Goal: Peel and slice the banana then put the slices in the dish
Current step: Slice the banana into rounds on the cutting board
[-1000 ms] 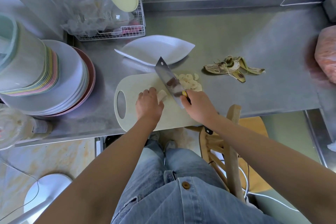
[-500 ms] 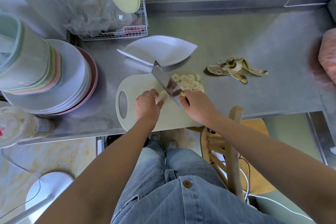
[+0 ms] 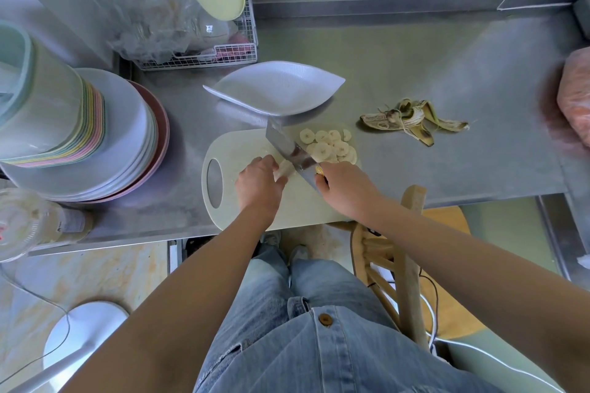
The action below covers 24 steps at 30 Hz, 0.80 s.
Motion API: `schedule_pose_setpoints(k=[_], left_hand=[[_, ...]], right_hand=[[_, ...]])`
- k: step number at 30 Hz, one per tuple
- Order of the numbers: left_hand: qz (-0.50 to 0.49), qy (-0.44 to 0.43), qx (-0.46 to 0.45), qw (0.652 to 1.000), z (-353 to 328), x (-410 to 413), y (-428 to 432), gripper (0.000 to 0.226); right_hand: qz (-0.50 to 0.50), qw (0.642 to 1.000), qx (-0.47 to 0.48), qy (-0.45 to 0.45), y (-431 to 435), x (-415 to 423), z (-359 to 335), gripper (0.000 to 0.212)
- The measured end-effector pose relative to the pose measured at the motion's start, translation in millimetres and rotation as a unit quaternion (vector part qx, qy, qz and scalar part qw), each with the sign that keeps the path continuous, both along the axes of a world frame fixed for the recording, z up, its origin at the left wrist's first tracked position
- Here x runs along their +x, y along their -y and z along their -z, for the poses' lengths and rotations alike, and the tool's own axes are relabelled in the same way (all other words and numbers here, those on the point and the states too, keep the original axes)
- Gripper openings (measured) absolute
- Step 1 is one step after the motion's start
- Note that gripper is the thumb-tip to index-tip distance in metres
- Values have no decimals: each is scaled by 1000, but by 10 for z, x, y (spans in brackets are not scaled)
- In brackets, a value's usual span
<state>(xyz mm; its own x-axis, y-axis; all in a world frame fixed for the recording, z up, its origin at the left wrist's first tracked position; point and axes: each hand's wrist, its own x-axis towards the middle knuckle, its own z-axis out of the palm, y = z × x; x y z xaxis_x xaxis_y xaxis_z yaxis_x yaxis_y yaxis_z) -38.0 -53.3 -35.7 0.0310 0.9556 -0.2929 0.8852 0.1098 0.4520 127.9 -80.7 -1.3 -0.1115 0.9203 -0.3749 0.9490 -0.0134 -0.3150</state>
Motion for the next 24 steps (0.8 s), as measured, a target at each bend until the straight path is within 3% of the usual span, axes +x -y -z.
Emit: schedule_pose_setpoints(k=[9,17,24], left_hand=[[-10,12,-8,1000,-8,-16,-2,21],[-7,28,0,1000,28,-73,34,29],[4,15,1,1000,39,-77,23,24]], right_hand=[[-8,999,38,25,77,-135,240,27],[20,999,44,-10,-18,-62,68,24],[-1,999,33,-3,-23,-59,-22,23]])
